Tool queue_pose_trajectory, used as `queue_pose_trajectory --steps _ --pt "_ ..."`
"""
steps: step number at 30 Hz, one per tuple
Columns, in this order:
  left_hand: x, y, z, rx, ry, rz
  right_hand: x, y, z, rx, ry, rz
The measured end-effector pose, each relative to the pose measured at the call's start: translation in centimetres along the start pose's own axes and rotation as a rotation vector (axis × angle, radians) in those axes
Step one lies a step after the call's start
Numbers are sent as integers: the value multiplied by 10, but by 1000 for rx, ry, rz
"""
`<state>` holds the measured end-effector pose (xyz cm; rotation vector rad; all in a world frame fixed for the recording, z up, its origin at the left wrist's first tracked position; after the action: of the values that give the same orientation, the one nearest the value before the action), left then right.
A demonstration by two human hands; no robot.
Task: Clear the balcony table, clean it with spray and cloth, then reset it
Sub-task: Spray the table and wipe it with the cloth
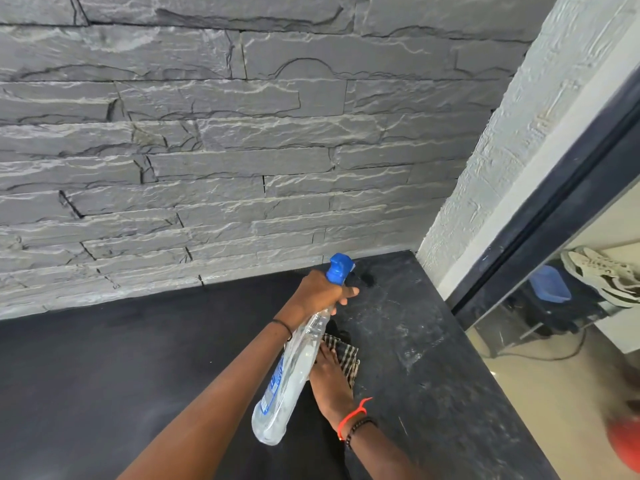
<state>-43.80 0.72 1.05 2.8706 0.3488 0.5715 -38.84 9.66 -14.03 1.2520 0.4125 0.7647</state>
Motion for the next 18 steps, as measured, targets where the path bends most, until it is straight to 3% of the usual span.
queue_pose_trajectory --steps 11,18 --pt "31 49 34 -22 33 -203 -15 6 -5 146 123 9" --pt "38 90 58 105 27 -354 -83 14 0 193 235 -22"
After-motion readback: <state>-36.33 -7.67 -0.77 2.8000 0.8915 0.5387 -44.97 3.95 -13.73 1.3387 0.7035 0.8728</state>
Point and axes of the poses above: each hand's wrist, its own x-axis away from the middle knuckle, its own y-axis out of the back of the hand, z = x × y, the point moved 5 cm from there along -x, towards the middle knuckle, and after that the axes turned 6 degrees about x, right-handed, at the moved point
